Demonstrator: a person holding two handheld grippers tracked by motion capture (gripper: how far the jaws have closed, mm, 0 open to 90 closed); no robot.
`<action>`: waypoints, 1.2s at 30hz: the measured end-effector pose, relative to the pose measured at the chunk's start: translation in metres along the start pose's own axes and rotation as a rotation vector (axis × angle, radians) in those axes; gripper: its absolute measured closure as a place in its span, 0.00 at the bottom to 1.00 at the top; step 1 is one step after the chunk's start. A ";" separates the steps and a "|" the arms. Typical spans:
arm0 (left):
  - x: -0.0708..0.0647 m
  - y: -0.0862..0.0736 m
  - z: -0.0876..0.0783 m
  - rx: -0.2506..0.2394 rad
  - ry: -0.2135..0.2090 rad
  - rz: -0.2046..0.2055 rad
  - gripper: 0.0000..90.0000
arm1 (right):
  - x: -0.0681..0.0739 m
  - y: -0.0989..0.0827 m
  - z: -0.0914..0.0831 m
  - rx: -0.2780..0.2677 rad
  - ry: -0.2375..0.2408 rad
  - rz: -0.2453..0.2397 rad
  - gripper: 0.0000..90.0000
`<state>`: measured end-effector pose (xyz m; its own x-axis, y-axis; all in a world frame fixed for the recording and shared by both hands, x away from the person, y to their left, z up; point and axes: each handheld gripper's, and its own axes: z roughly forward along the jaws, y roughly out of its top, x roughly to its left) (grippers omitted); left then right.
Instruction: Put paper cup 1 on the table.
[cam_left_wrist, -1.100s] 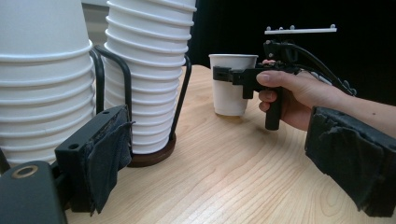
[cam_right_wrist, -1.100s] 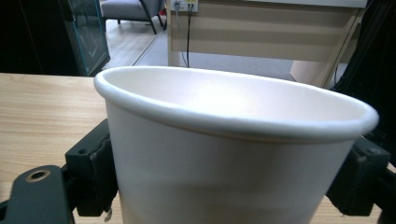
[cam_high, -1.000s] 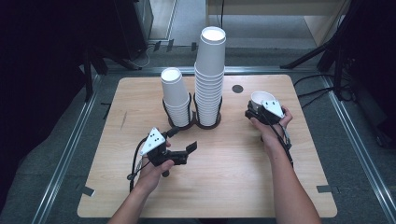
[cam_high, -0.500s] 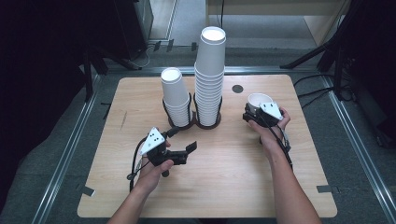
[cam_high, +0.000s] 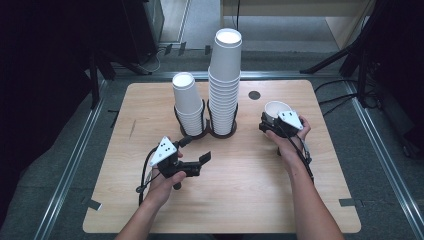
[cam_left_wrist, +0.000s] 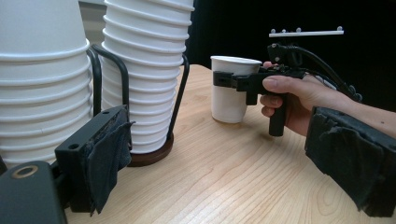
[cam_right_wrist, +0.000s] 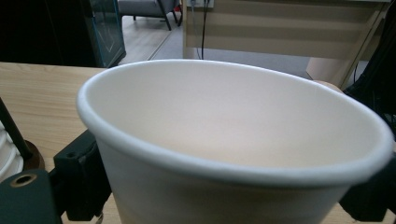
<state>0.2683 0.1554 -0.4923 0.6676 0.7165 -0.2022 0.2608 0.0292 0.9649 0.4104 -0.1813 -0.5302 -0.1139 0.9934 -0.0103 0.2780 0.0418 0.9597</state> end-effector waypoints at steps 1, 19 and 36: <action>0.000 0.000 0.000 0.000 0.000 -0.001 0.08 | 0.000 0.000 0.000 0.000 0.001 -0.001 0.10; 0.000 0.000 0.000 0.000 0.002 -0.002 0.08 | 0.001 0.000 -0.005 0.006 0.039 0.023 0.04; -0.001 0.002 0.007 0.007 0.016 0.005 0.08 | 0.004 0.004 -0.022 0.040 0.131 -0.027 0.00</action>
<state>0.2729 0.1499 -0.4915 0.6575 0.7279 -0.1949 0.2627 0.0210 0.9647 0.3899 -0.1799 -0.5204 -0.2450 0.9695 0.0032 0.3111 0.0755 0.9474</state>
